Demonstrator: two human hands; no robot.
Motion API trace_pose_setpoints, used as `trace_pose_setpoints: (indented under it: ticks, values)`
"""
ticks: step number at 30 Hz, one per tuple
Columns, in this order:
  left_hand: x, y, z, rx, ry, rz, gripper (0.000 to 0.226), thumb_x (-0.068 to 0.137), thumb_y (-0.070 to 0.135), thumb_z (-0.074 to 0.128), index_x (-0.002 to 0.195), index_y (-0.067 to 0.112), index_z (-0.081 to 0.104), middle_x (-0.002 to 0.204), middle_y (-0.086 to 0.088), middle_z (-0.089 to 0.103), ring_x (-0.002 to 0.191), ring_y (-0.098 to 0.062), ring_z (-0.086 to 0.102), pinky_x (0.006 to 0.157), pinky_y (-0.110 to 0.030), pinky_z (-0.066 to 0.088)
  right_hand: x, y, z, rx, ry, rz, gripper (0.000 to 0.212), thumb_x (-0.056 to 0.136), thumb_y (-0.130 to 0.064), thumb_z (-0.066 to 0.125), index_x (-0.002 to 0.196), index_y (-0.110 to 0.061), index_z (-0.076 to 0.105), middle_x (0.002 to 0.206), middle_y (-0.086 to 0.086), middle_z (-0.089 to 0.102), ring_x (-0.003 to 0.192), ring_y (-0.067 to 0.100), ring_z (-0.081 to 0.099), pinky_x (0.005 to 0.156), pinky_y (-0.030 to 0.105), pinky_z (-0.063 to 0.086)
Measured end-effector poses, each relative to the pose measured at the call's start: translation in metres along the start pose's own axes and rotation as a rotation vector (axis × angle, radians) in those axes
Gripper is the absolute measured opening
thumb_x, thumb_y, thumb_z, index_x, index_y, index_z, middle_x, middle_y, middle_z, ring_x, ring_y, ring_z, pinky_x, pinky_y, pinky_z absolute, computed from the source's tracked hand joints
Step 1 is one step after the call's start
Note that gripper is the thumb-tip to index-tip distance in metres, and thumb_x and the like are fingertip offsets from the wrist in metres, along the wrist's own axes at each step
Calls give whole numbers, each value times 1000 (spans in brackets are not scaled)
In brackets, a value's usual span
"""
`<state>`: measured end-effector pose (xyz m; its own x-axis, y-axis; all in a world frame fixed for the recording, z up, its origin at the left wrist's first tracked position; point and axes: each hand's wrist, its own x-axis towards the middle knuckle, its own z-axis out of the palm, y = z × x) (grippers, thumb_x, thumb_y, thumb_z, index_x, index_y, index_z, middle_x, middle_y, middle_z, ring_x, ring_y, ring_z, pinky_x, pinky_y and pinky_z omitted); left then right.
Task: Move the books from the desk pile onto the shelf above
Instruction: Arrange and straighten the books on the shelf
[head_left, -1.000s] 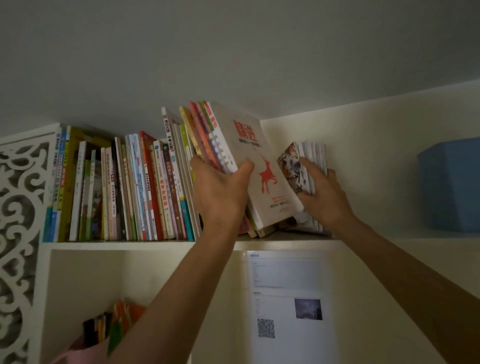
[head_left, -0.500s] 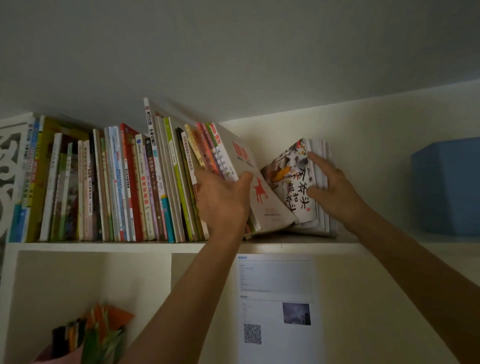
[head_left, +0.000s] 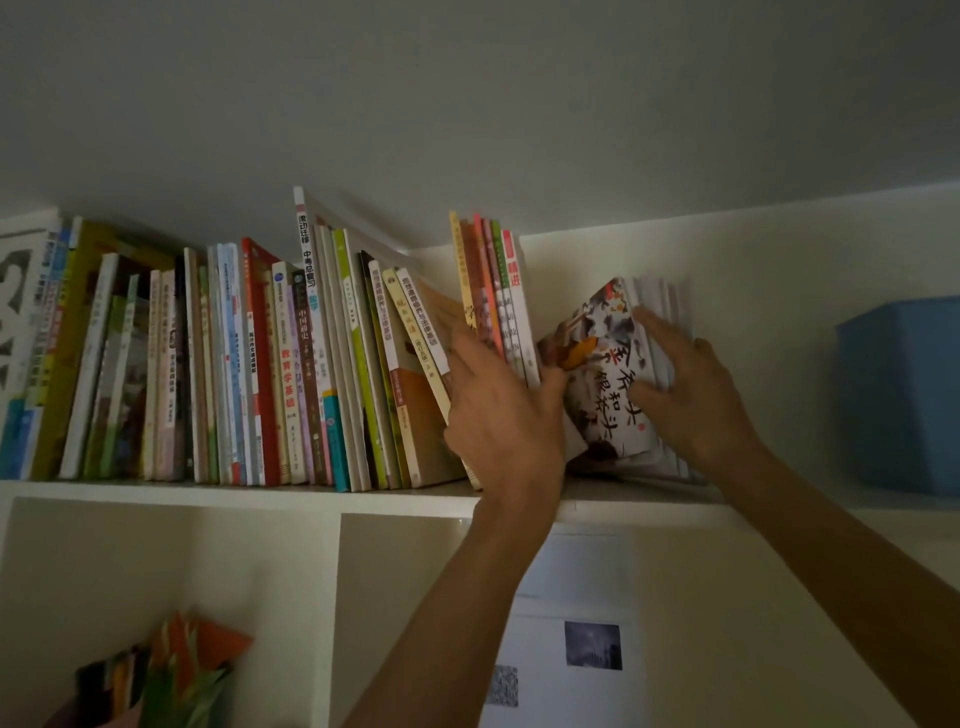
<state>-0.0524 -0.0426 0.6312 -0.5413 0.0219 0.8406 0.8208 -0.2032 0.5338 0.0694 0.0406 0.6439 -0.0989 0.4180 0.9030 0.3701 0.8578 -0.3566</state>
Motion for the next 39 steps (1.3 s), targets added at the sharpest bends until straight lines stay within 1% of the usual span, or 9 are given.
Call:
trace_pose_setpoints:
  ticks: [3, 9, 15, 23, 28, 30, 33, 36, 39]
  values:
    - [4, 8, -6, 64, 19, 65, 81, 79, 38, 68, 141, 12, 22, 130, -8, 49, 103, -28, 58, 74, -38, 48, -5, -6, 3, -80, 101, -8, 69, 88, -18, 61, 144, -40, 28, 128, 11, 41, 108, 30, 51, 88, 30, 40]
    - [7, 3, 16, 94, -57, -65, 78, 79, 37, 69, 138, 10, 25, 129, -9, 49, 108, -25, 56, 79, -36, 48, -10, -10, 1, -84, 175, 20, 69, 86, -21, 61, 144, -41, 29, 128, 10, 42, 112, 31, 50, 95, 42, 44]
    - [8, -7, 30, 100, -121, -105, 82, 81, 32, 68, 142, 7, 18, 132, -13, 46, 112, -28, 53, 81, -37, 46, -18, -16, -2, -180, 200, -44, 68, 88, -19, 60, 146, -37, 27, 136, 12, 37, 109, 31, 52, 91, 41, 48]
    - [5, -6, 27, 88, -99, -78, 78, 83, 30, 65, 142, 8, 19, 132, -11, 46, 110, -27, 54, 78, -35, 46, -21, -25, -6, -91, 448, -51, 68, 89, -16, 60, 145, -39, 27, 138, 12, 36, 109, 27, 51, 87, 34, 47]
    - [7, -8, 23, 97, -134, -40, 75, 87, 39, 60, 142, 7, 20, 130, -13, 48, 111, -28, 54, 79, -35, 47, -23, -26, -3, 26, 230, -80, 70, 87, -15, 58, 145, -40, 27, 125, 10, 44, 95, 20, 52, 78, 33, 50]
    - [8, -14, 18, 140, -119, 88, 72, 87, 51, 52, 140, 8, 27, 129, -13, 47, 113, -28, 51, 81, -36, 47, -23, -28, 0, -65, 74, -164, 84, 88, -16, 58, 146, -46, 5, 129, 8, 43, 86, 17, 53, 67, 28, 47]
    - [8, -27, 4, 239, -3, 313, 70, 87, 58, 43, 138, 10, 38, 129, -16, 43, 114, -28, 42, 88, -37, 40, -21, -30, 13, -64, -96, -204, 102, 90, -20, 56, 128, -60, -30, 136, 6, 42, 80, 22, 62, 69, 41, 55]
    - [6, -41, -4, -105, -115, 105, 78, 87, 45, 56, 145, 10, 19, 141, -15, 27, 128, -25, 31, 105, -37, 32, -15, -34, 31, -67, -167, -169, 102, 93, -27, 53, 125, -53, -40, 135, 8, 46, 85, 22, 63, 79, 44, 55]
    - [10, -50, -4, -404, -347, -104, 82, 89, 39, 56, 148, 13, 6, 148, -9, 23, 133, -21, 31, 103, -33, 33, -11, -37, 41, -127, -189, -122, 88, 95, -30, 49, 145, -31, -24, 135, 8, 46, 98, 20, 59, 88, 40, 52]
